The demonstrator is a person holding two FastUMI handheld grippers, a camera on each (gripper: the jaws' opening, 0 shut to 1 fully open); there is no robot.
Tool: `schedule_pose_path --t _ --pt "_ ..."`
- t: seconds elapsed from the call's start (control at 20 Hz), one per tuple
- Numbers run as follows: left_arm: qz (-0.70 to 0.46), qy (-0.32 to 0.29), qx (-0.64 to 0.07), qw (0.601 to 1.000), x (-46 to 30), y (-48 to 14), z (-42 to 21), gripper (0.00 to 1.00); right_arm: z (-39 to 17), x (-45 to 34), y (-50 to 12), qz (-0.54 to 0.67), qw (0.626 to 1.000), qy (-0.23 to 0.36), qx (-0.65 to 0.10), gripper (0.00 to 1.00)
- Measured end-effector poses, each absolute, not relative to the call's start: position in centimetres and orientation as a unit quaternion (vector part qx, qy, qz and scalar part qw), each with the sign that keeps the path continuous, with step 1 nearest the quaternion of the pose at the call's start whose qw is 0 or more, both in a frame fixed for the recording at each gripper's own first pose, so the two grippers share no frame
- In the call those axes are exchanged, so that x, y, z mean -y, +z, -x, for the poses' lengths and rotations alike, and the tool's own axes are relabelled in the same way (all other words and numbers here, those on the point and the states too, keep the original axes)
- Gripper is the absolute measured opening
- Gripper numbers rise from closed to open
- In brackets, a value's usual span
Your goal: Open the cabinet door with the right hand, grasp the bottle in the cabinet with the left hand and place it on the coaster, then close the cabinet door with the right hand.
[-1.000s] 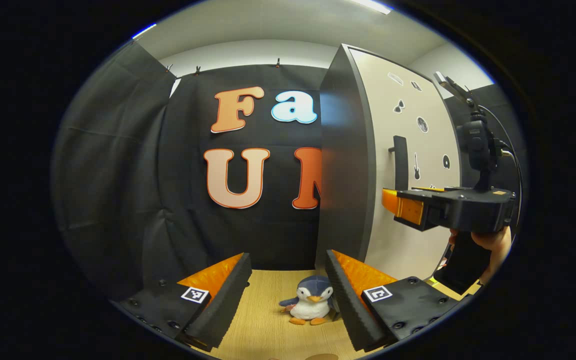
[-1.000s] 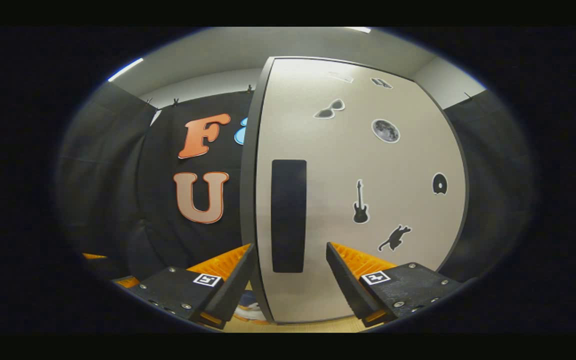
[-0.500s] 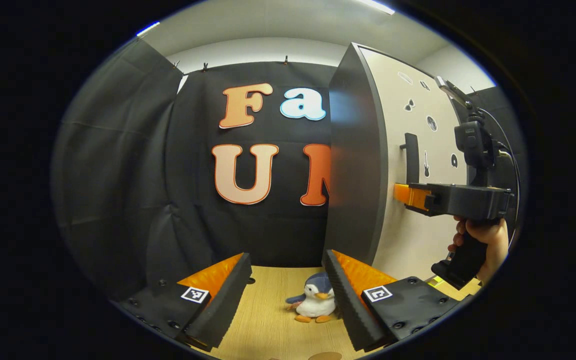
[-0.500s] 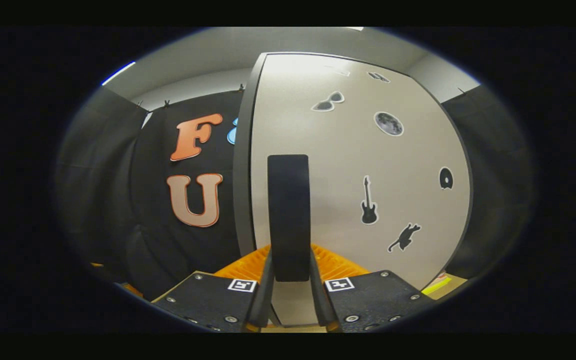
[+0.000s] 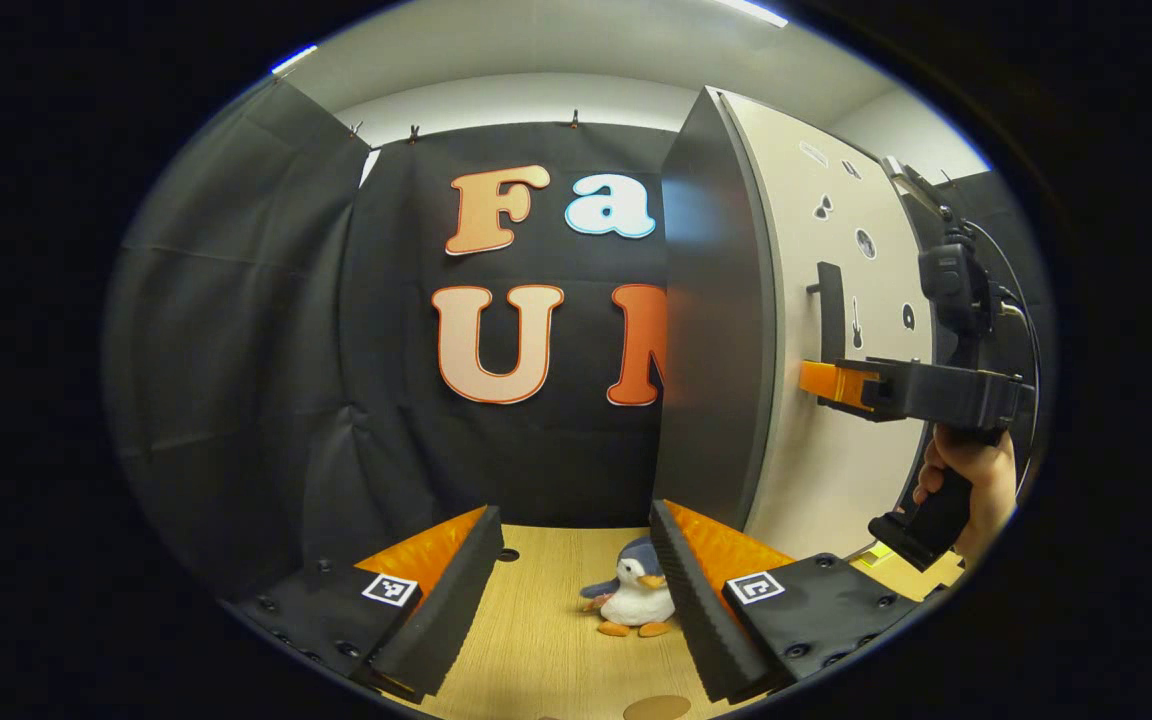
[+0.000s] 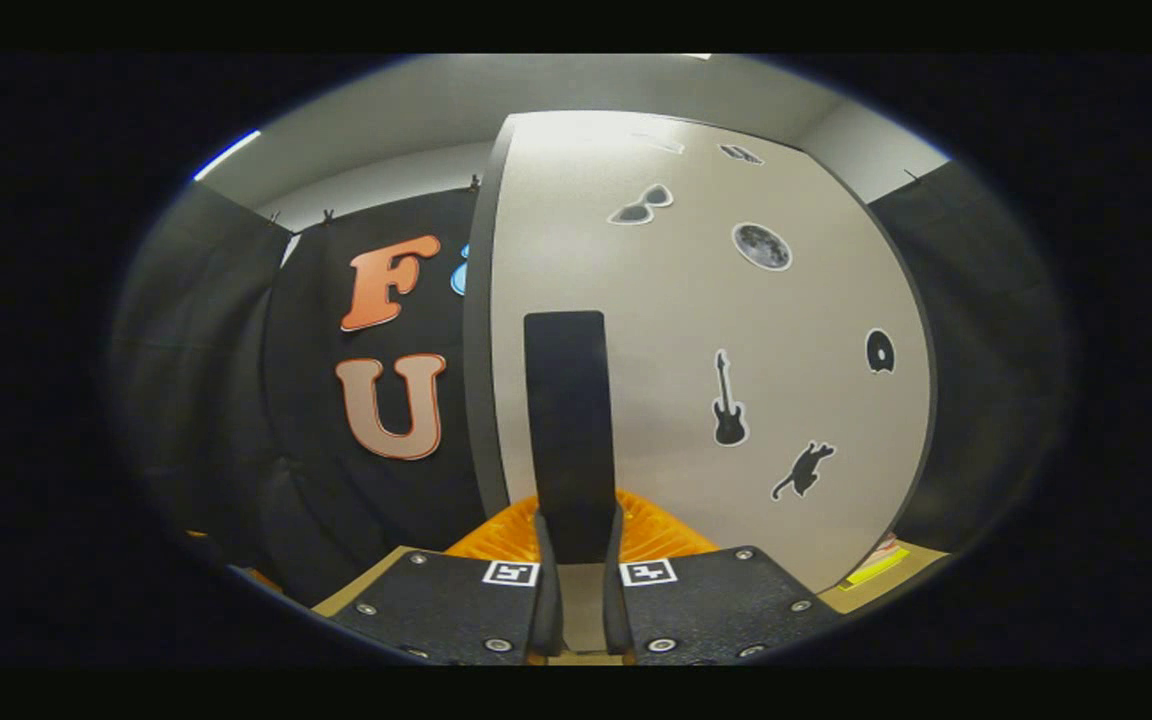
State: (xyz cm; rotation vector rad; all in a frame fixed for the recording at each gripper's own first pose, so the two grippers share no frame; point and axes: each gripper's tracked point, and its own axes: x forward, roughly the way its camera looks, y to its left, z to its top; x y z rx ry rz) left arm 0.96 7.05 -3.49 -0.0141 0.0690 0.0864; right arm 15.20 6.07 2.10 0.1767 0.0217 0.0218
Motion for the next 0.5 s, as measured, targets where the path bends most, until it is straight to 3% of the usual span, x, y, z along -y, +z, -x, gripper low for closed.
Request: schedule_pose_path --t 0.2,0.5 --pt "0.0 0.033 -0.039 0.999 -6.7 -3.2 -1.0 0.99 -14.0 -5.3 2.4 -0.085 0.996 -0.007 -0.003 0.15" --pt "0.002 0.018 -0.025 1.0 -3.8 -2.1 -1.0 0.99 -10.5 -4.8 3.1 -0.094 0.995 0.022 -0.01 0.13"
